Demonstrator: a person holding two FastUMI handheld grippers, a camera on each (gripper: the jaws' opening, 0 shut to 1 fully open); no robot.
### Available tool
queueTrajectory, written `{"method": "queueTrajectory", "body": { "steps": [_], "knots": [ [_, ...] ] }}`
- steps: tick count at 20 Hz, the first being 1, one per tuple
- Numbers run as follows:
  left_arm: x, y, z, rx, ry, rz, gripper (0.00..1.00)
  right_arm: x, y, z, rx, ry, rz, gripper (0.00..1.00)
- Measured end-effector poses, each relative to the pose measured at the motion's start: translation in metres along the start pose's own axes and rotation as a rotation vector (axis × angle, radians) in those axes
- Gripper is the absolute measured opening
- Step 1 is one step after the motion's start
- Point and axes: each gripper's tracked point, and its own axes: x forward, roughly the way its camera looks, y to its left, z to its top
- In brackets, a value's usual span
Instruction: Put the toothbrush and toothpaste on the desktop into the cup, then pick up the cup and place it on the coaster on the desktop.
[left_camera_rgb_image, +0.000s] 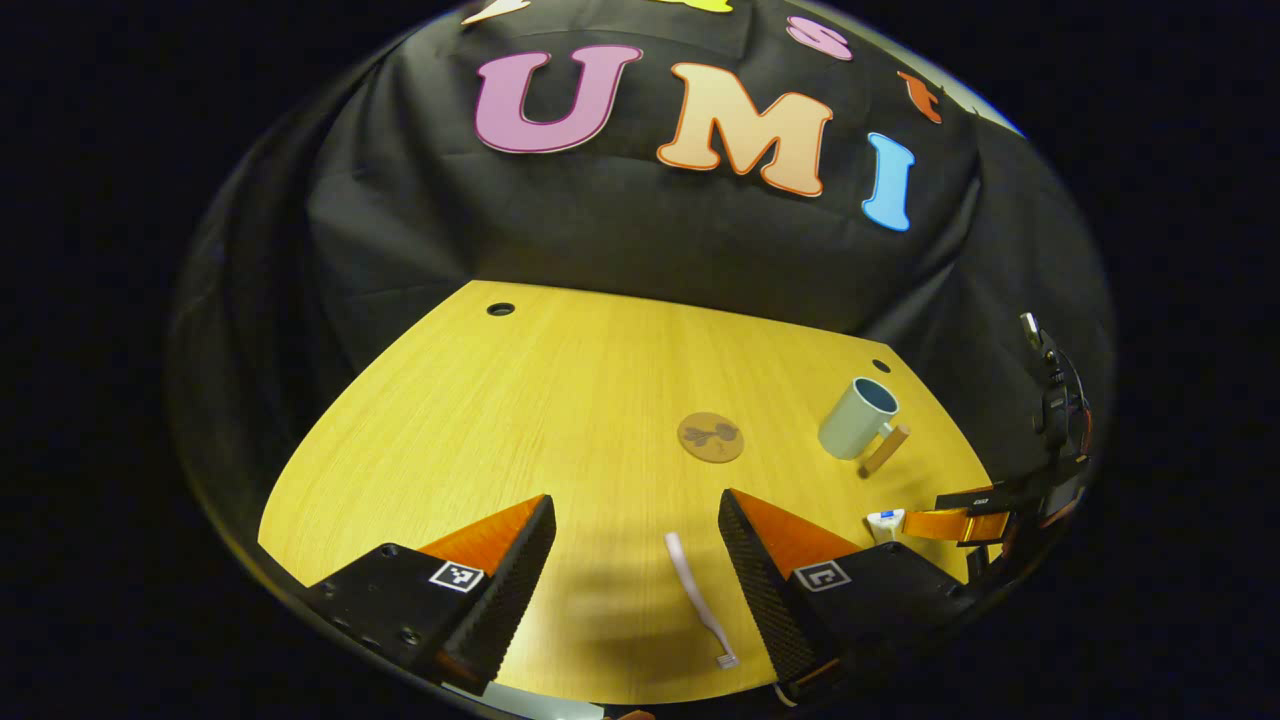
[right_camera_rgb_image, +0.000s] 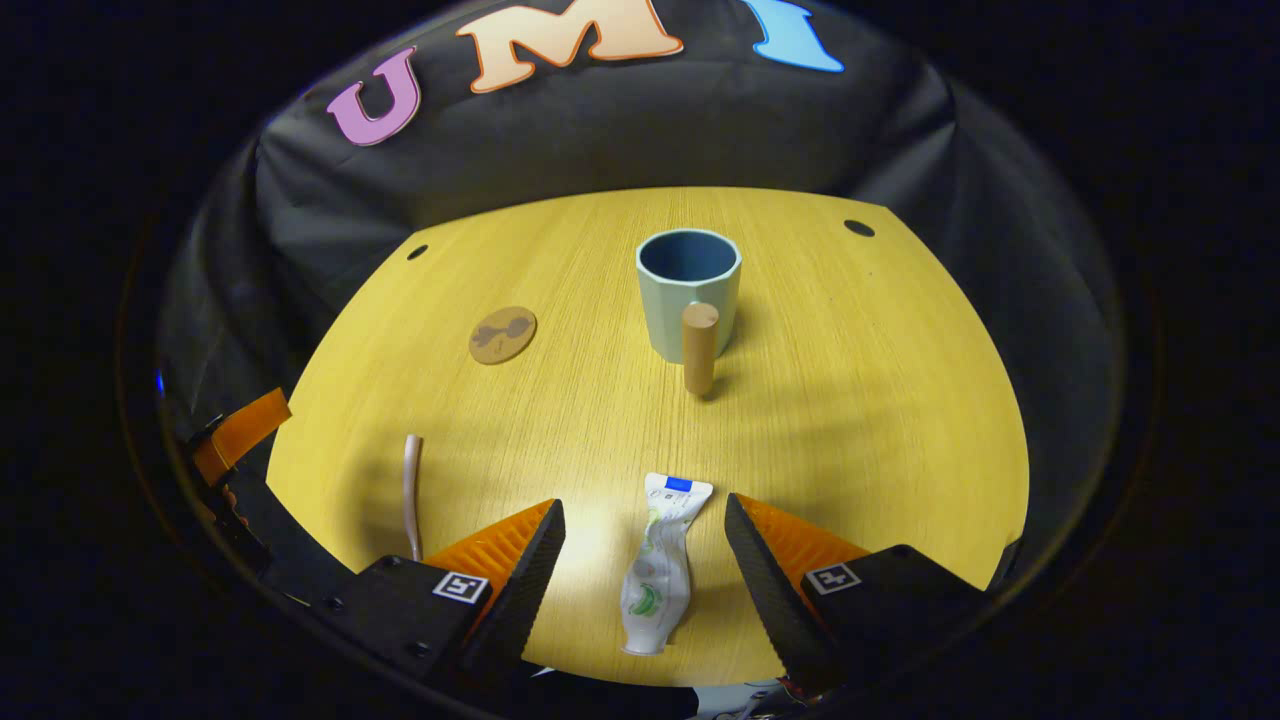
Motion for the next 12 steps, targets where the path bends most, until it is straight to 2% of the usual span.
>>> {"method": "queueTrajectory", "body": {
  "steps": [2, 3, 4, 7, 9, 10, 11, 12],
  "knots": [
    [0.0, 0.012, -0.001, -0.006, 0.006, 0.024, 0.95, 0.012, -0.001, -0.007, -0.003, 0.065, -0.015, 0.94],
    [0.0, 0.017, -0.003, -0.005, 0.01, 0.034, 0.95, 0.017, -0.003, -0.01, -0.003, 0.097, -0.029, 0.99],
    [0.001, 0.021, -0.004, -0.003, 0.013, 0.042, 0.95, 0.022, -0.004, -0.015, 0.0, 0.131, -0.043, 0.94],
    [0.006, 0.029, -0.009, -0.01, 0.036, 0.044, 0.96, 0.033, -0.006, -0.027, 0.027, 0.226, -0.074, 0.98],
    [0.01, 0.028, -0.013, -0.02, 0.053, 0.03, 0.96, 0.038, -0.009, -0.028, 0.039, 0.253, -0.098, 0.95],
    [0.012, 0.028, -0.016, -0.026, 0.06, 0.021, 0.96, 0.04, -0.01, -0.029, 0.049, 0.265, -0.109, 0.87],
    [0.014, 0.026, -0.018, -0.033, 0.068, 0.011, 0.95, 0.042, -0.011, -0.031, 0.061, 0.282, -0.118, 0.9],
    [0.017, 0.025, -0.02, -0.04, 0.077, 0.002, 0.96, 0.043, -0.014, -0.033, 0.063, 0.296, -0.13, 0.8]
  ]
}}
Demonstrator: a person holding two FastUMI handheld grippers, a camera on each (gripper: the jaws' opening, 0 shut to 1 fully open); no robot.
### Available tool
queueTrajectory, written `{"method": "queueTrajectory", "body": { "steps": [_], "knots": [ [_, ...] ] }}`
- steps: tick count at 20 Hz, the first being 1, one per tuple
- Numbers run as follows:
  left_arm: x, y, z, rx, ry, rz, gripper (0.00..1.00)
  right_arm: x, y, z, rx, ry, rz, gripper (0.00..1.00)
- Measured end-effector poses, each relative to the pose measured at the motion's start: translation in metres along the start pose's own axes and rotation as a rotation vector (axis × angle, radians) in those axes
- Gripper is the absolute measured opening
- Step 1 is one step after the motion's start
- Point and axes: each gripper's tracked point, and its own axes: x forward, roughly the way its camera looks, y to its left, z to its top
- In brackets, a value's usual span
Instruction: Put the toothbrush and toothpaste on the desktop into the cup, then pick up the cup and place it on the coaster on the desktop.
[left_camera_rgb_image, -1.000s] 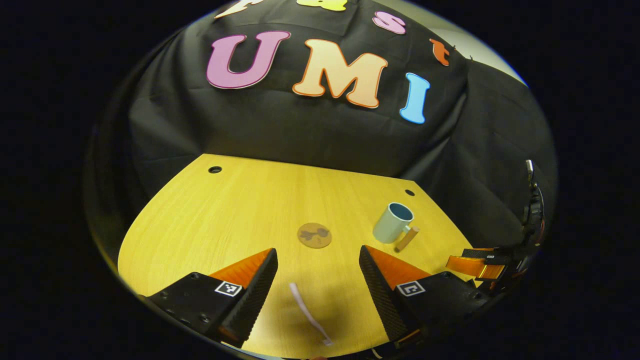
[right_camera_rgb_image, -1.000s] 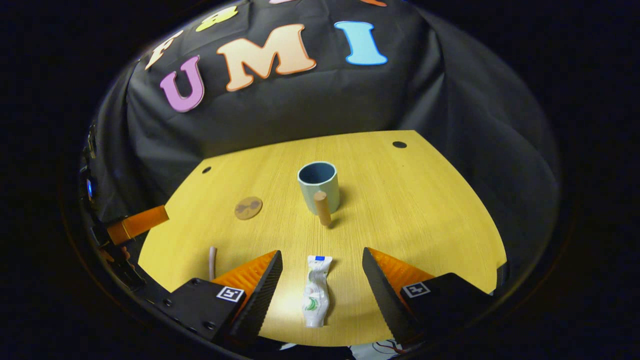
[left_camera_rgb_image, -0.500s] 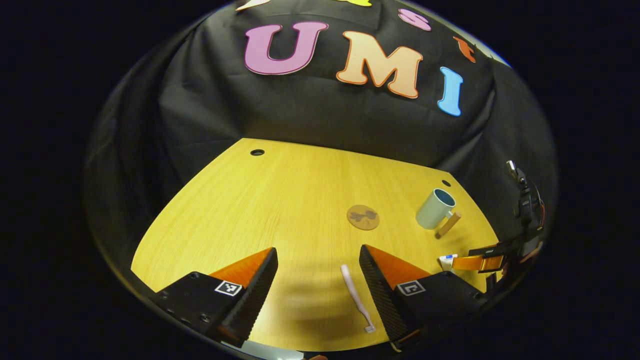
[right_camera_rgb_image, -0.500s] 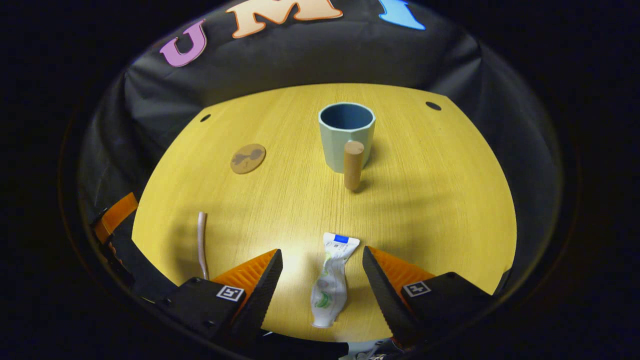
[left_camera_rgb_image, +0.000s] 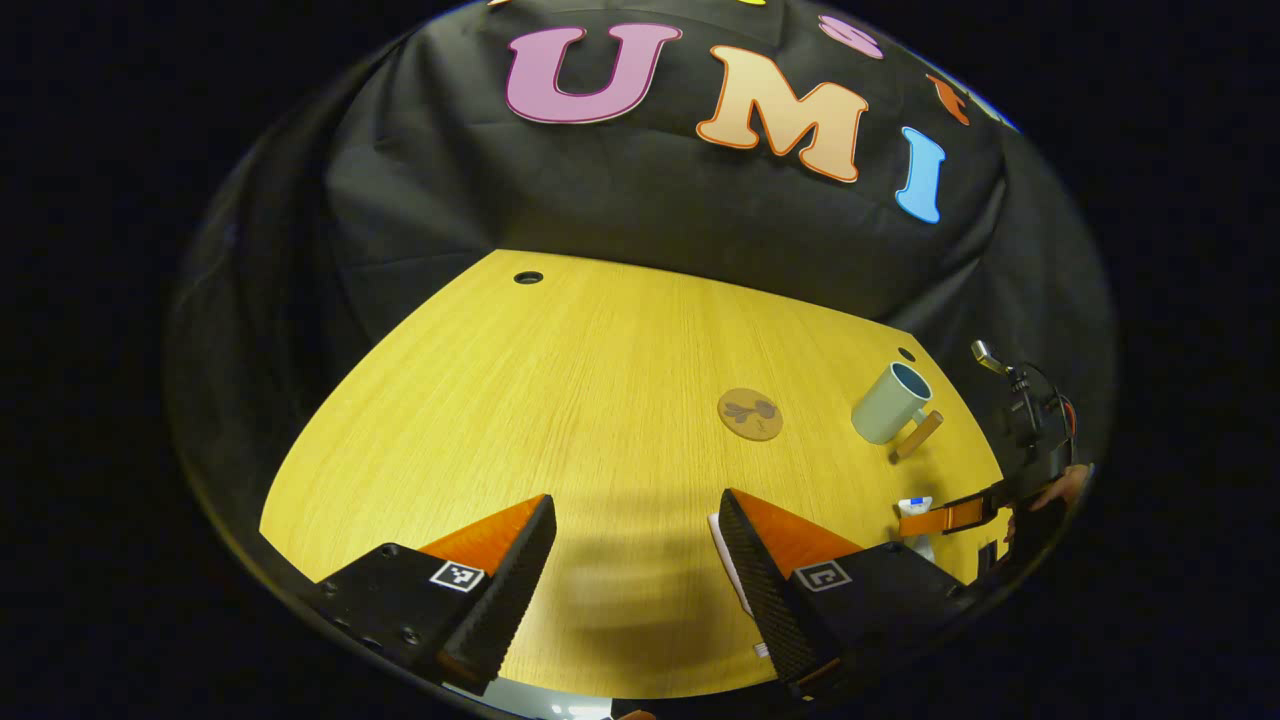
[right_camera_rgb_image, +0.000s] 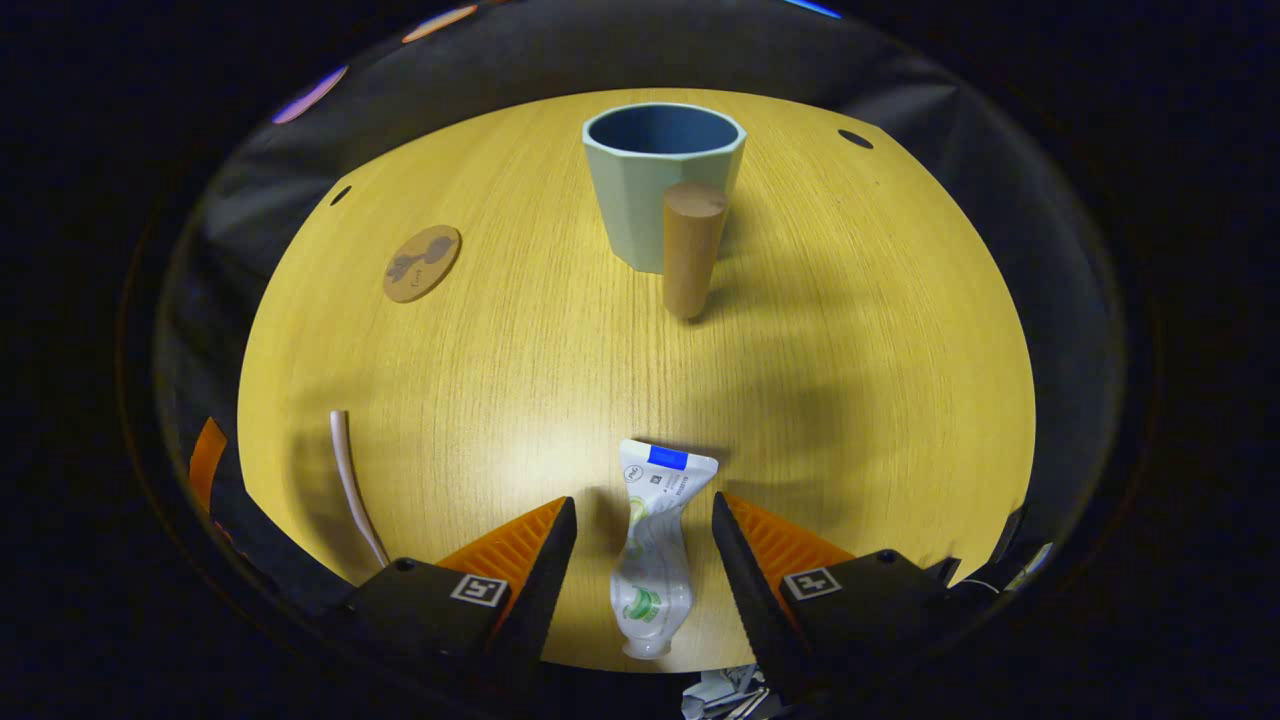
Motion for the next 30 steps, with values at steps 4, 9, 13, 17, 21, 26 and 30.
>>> {"method": "queueTrajectory", "body": {
  "steps": [4, 9, 13, 17, 21, 26, 30],
  "knots": [
    [0.011, -0.001, -0.004, -0.017, 0.027, -0.028, 0.96, 0.006, -0.006, -0.002, 0.014, 0.03, -0.03, 0.61],
    [0.015, 0.0, -0.004, -0.001, 0.03, -0.026, 0.96, 0.009, -0.006, -0.002, 0.049, 0.06, -0.03, 0.46],
    [0.017, 0.0, -0.005, -0.008, 0.039, -0.019, 0.96, 0.014, -0.008, -0.006, 0.026, 0.086, -0.039, 0.34],
    [0.02, 0.002, -0.008, -0.017, 0.045, -0.018, 0.96, 0.014, -0.007, -0.007, 0.03, 0.088, -0.034, 0.24],
    [0.02, 0.001, -0.008, -0.011, 0.046, -0.023, 0.96, 0.013, -0.005, -0.007, 0.025, 0.054, 0.008, 0.17],
    [0.019, 0.0, -0.009, 0.002, 0.06, -0.043, 0.96, 0.006, 0.002, 0.002, 0.072, -0.055, 0.117, 0.11],
    [0.017, -0.002, -0.009, 0.029, 0.074, -0.074, 0.96, -0.022, 0.005, 0.024, 0.079, -0.231, 0.153, 0.1]
  ]
}}
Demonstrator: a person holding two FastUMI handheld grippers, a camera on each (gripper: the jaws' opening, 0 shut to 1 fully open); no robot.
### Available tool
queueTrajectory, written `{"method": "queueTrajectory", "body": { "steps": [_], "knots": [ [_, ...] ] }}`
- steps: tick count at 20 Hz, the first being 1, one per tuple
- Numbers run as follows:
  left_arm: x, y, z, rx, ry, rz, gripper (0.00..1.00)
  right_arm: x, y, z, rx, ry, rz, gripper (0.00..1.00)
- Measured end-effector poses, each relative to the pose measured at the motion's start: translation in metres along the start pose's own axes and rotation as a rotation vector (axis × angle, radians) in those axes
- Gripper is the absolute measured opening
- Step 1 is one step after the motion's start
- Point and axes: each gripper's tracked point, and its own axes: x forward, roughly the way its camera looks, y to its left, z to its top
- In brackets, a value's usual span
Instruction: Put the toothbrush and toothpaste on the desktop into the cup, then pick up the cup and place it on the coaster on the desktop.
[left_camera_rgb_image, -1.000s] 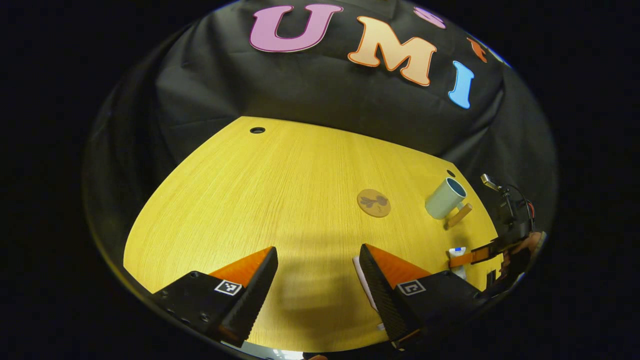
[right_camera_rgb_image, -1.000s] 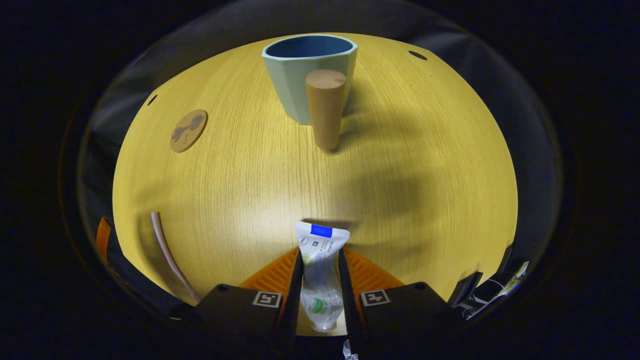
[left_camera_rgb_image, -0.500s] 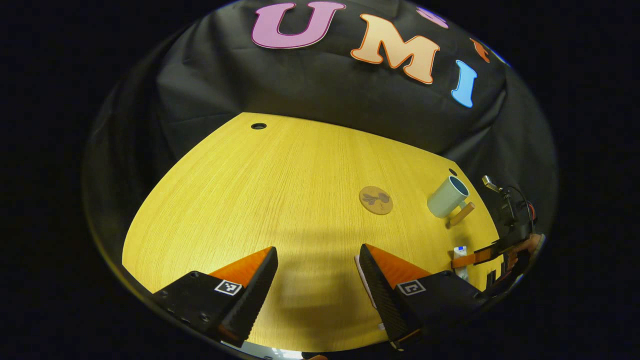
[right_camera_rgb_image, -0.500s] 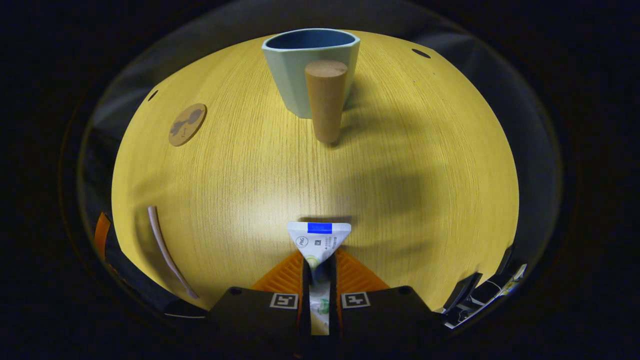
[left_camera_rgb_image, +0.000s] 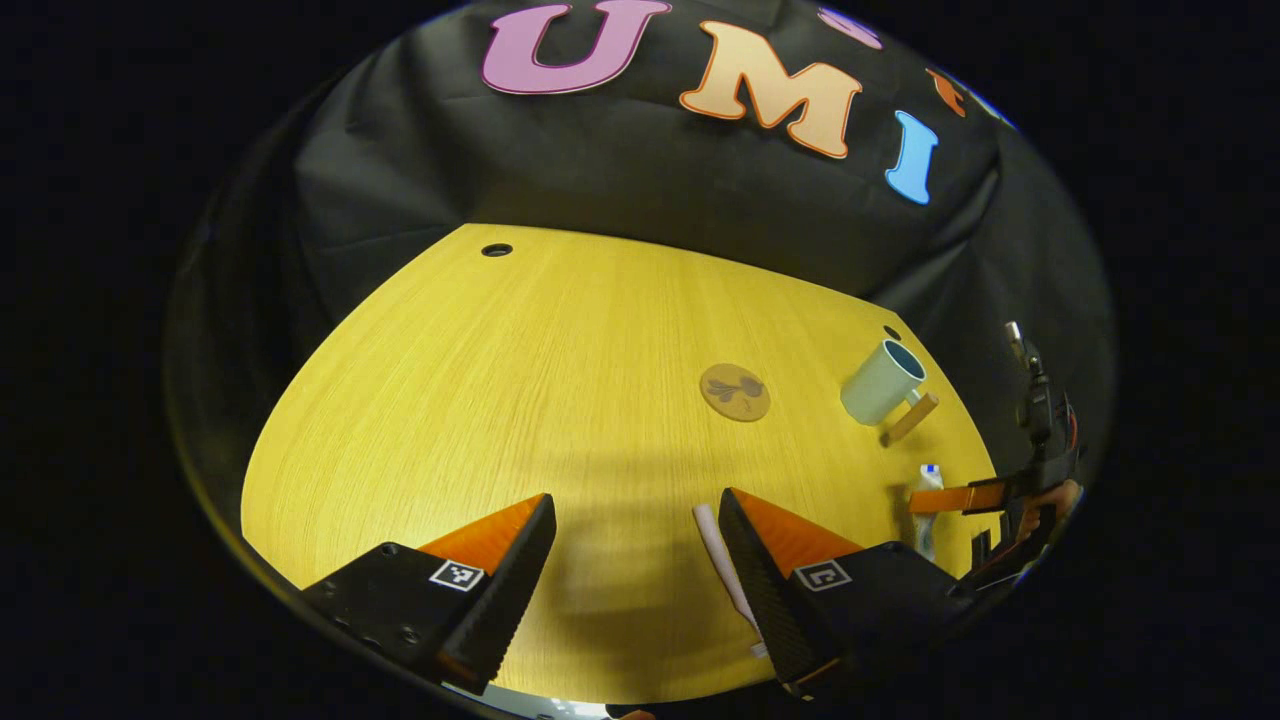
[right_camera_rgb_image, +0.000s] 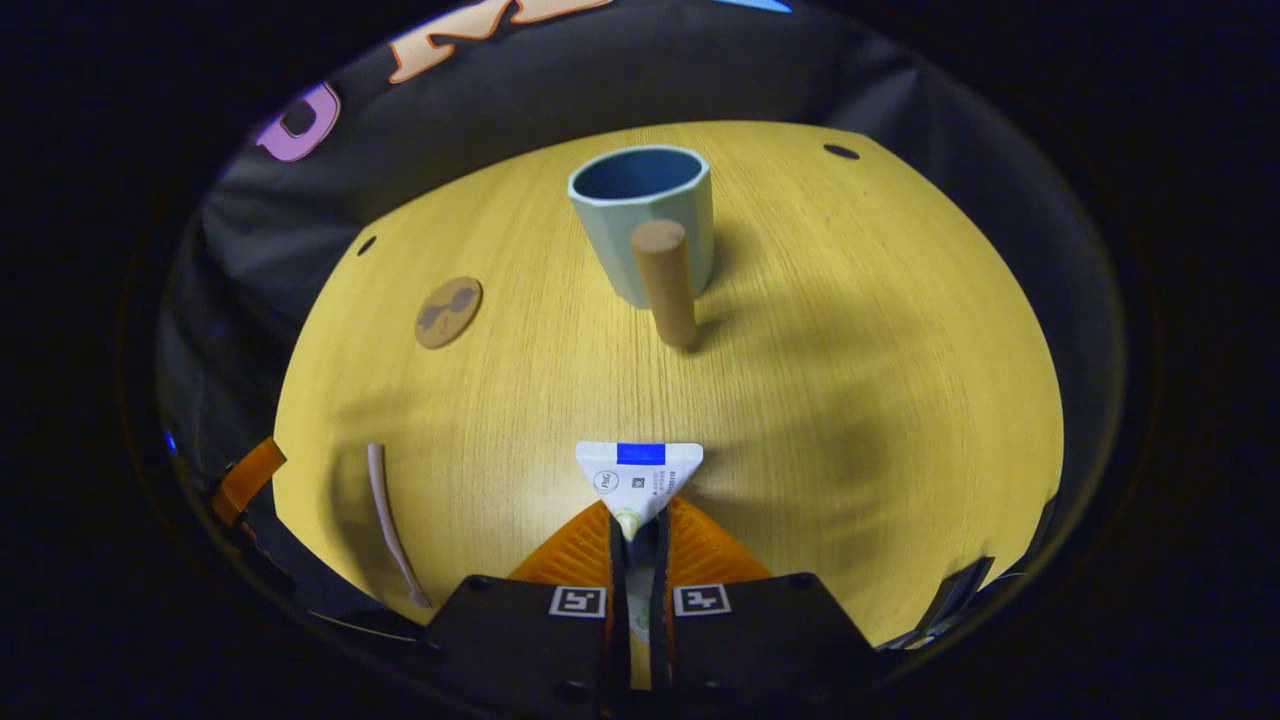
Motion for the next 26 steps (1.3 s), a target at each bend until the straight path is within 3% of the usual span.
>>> {"method": "queueTrajectory", "body": {
  "steps": [7, 10, 14, 19, 26],
  "knots": [
    [0.012, -0.016, 0.006, 0.094, 0.018, -0.073, 0.96, -0.049, 0.054, 0.053, 0.046, -0.282, 0.184, 0.1],
    [0.019, -0.028, 0.007, 0.129, 0.029, -0.11, 0.96, -0.074, 0.066, 0.094, 0.085, -0.42, 0.228, 0.1],
    [0.028, -0.053, 0.001, 0.1, 0.044, -0.223, 0.96, -0.098, 0.07, 0.163, 0.165, -0.614, 0.274, 0.09],
    [0.037, -0.051, -0.013, 0.109, 0.088, -0.232, 0.96, -0.104, 0.053, 0.242, 0.222, -0.815, 0.254, 0.09],
    [0.034, -0.041, -0.021, 0.104, 0.11, -0.211, 0.96, -0.057, 0.022, 0.28, 0.187, -0.911, 0.127, 0.09]
  ]
}}
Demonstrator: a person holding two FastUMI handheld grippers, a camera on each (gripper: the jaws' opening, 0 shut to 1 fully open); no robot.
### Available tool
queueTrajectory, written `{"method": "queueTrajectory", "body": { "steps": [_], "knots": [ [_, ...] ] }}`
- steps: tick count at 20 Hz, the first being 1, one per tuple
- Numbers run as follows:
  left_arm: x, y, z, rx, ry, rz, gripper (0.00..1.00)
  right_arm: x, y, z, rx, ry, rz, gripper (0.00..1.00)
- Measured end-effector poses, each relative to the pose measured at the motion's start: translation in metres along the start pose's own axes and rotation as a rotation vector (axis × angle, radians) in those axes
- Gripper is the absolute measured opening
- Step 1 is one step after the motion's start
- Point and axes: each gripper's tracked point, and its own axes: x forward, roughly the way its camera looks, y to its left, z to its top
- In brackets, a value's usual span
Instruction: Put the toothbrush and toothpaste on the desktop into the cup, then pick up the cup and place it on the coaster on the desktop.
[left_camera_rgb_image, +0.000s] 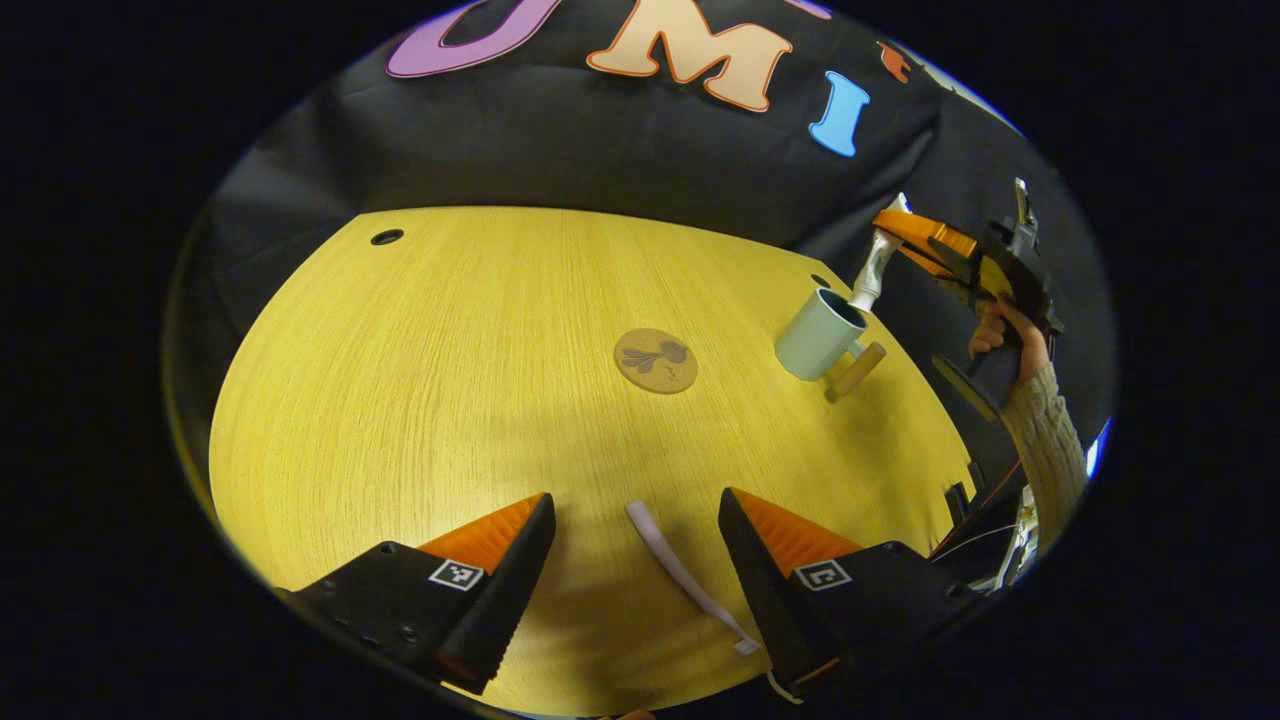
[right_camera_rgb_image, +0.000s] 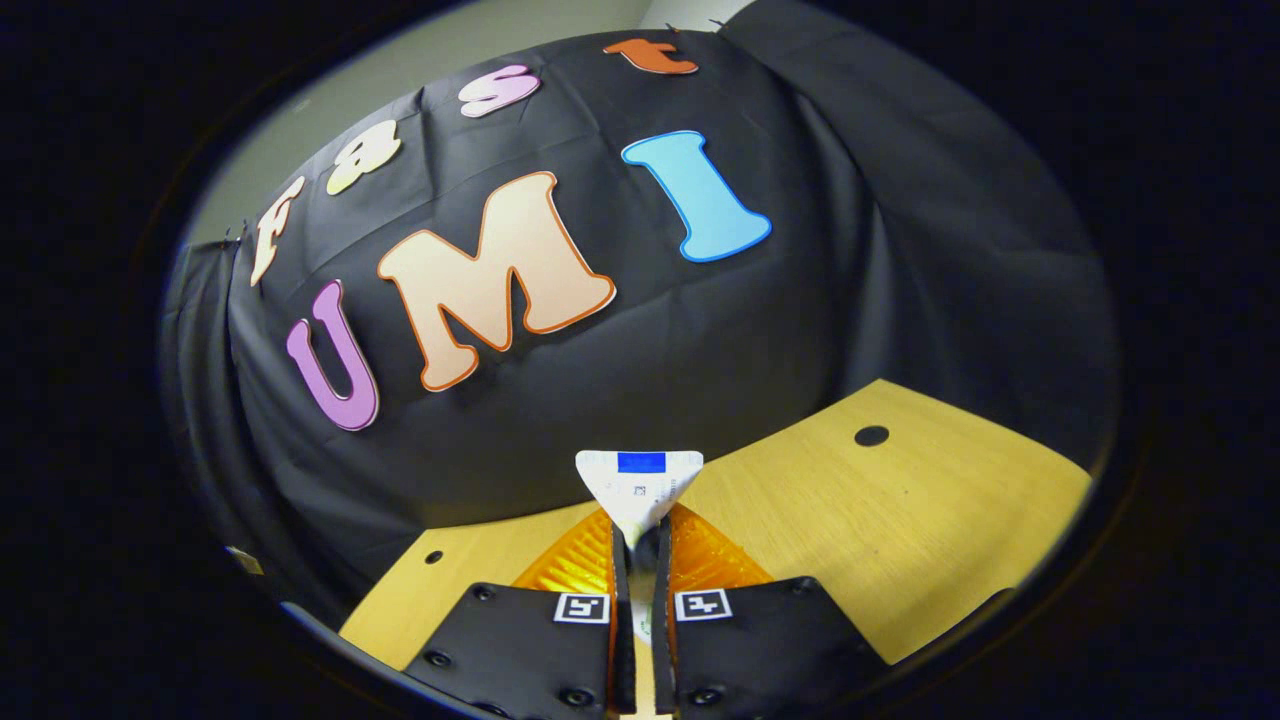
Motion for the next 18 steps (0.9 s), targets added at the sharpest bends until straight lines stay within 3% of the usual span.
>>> {"method": "queueTrajectory", "body": {
  "steps": [7, 12, 15, 17, 18],
  "knots": [
    [0.007, -0.004, -0.013, -0.029, 0.053, 0.021, 0.96, 0.017, -0.014, -0.042, -0.049, 0.071, -0.016, 0.09],
    [0.014, -0.022, -0.033, -0.095, 0.207, 0.035, 0.95, 0.018, -0.017, -0.048, -0.043, 0.071, -0.026, 0.1],
    [0.016, -0.024, -0.039, -0.131, 0.277, 0.066, 0.94, 0.018, -0.012, -0.057, -0.034, 0.097, 0.003, 0.14],
    [0.016, -0.026, -0.045, -0.178, 0.331, 0.079, 0.94, 0.017, -0.01, -0.063, -0.05, 0.117, 0.013, 0.23],
    [0.015, -0.027, -0.048, -0.204, 0.351, 0.085, 0.93, 0.015, -0.01, -0.068, -0.068, 0.123, 0.016, 0.22]
  ]
}}
